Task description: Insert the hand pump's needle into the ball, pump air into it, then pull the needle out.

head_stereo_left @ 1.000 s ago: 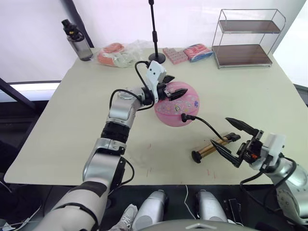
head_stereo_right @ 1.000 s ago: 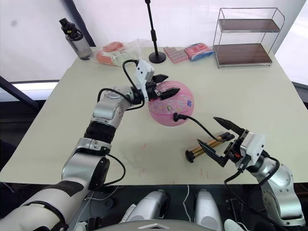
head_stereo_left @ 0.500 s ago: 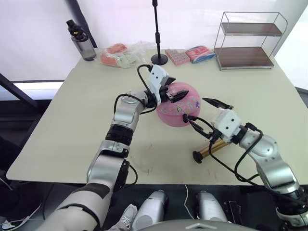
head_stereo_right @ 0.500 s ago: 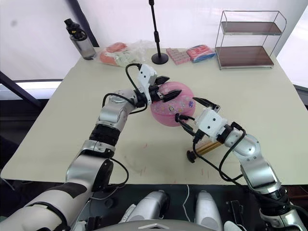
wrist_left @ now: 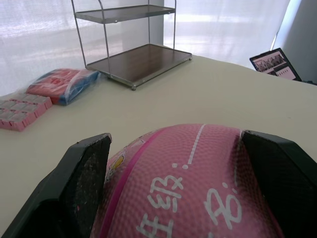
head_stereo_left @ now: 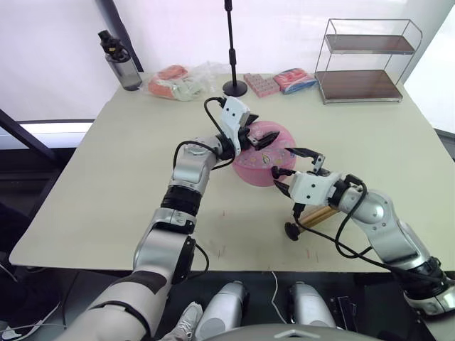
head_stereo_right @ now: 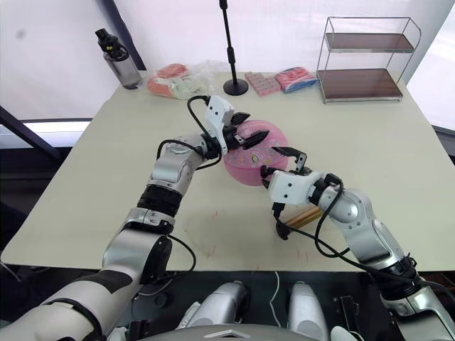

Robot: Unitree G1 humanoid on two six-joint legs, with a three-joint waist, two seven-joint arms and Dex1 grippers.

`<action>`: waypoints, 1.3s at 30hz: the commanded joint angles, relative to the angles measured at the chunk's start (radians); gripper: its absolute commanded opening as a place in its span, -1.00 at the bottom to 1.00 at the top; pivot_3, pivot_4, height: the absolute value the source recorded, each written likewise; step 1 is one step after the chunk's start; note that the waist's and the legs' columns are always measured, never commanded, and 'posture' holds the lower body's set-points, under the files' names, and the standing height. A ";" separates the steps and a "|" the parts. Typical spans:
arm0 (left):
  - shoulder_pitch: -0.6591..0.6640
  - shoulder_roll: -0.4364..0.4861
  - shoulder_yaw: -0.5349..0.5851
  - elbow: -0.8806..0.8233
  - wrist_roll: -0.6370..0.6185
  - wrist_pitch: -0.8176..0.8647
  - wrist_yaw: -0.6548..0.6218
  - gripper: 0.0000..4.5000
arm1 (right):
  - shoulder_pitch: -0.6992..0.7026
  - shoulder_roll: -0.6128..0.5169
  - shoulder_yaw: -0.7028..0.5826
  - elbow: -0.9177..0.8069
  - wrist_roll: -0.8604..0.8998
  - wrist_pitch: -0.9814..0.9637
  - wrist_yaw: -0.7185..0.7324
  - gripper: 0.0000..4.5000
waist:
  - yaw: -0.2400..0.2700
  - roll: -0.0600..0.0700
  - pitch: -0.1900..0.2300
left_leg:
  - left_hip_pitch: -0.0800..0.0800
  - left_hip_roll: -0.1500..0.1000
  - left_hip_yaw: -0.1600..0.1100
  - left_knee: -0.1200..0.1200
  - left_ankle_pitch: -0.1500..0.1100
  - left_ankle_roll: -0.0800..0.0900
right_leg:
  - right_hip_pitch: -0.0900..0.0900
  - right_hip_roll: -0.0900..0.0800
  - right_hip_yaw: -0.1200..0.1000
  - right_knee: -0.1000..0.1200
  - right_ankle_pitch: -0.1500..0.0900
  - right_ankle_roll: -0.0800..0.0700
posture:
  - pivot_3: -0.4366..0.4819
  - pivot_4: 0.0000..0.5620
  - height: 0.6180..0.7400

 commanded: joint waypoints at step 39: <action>0.112 -0.076 -0.040 0.127 0.123 -0.063 0.221 1.00 | 0.210 0.288 -0.178 0.091 0.334 -0.188 -0.077 -0.97 | 0.014 0.000 -0.003 | 0.001 0.000 -0.003 -0.001 0.001 -0.001 | 0.003 0.000 -0.002 -0.002 0.000 0.000 | -0.05 -0.47 0.93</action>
